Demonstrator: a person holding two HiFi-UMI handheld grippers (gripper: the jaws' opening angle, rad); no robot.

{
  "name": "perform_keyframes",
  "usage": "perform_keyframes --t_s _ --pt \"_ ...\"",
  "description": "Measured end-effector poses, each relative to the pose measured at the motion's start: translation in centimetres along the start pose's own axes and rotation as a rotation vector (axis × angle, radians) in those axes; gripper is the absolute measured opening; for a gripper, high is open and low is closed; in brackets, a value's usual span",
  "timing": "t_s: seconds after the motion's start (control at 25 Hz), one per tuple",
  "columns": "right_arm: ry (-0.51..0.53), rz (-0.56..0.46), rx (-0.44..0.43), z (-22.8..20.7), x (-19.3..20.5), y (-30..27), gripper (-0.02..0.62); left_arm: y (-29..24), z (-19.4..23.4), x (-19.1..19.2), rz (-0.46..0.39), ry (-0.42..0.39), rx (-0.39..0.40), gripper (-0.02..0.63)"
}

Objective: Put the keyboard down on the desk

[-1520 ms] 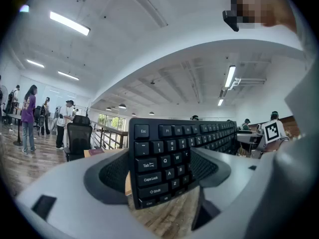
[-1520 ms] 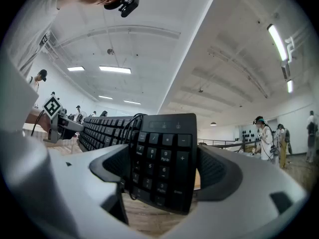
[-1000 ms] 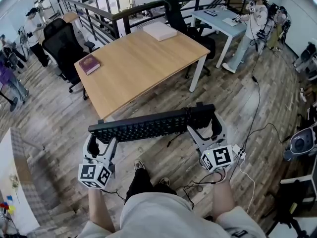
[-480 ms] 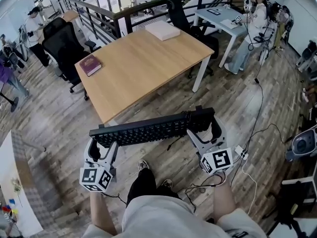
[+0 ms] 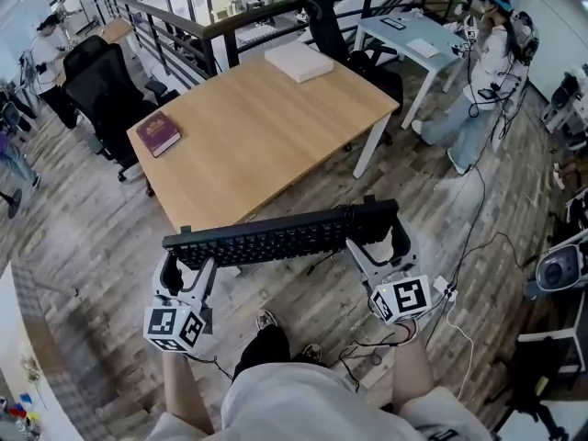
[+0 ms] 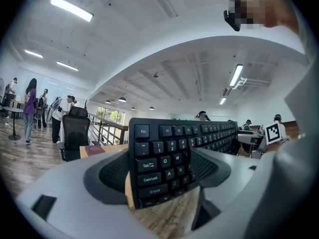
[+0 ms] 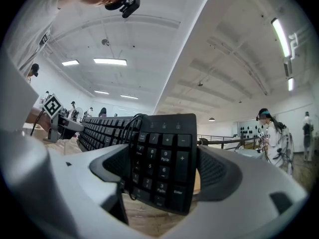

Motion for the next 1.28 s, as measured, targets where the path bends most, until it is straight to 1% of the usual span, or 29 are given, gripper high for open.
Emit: perform_keyframes --t_s 0.24,0.44,0.64,0.76,0.92,1.12,1.28 --pt "0.026 0.002 0.042 -1.0 -1.5 -5.9 0.425 -6.1 3.8 -2.5 -0.005 0.014 0.056 0.382" --pt "0.044 0.005 0.076 -0.8 -1.7 -7.7 0.423 -8.7 5.6 -3.0 -0.003 0.022 0.103 0.382" --pt "0.042 0.011 0.079 -1.5 -0.5 -9.0 0.422 -10.5 6.1 -2.4 -0.003 0.021 0.104 0.382" --pt "0.045 0.011 0.069 -3.1 0.3 -11.1 0.423 -12.9 6.3 -2.1 0.004 0.033 0.094 0.382" --pt "0.040 0.013 0.046 -6.6 0.6 -15.5 0.423 -17.5 6.4 -3.4 0.013 0.036 0.070 0.382" --pt "0.020 -0.010 0.002 -11.9 1.9 -19.7 0.422 -22.6 4.8 -4.5 -0.003 0.017 0.012 0.383" --pt "0.023 -0.035 -0.048 -15.9 2.4 -22.7 0.417 -25.9 3.2 -4.9 -0.023 0.021 -0.035 0.382"
Point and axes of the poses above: the fingertips, and each gripper's own axes: y backward along the fingers, z to its left, x out of its underside, the point moved 4 cm from there along y, backward along the fingers, and after that the axes turned 2 degrees about y, right-handed, at the moved point
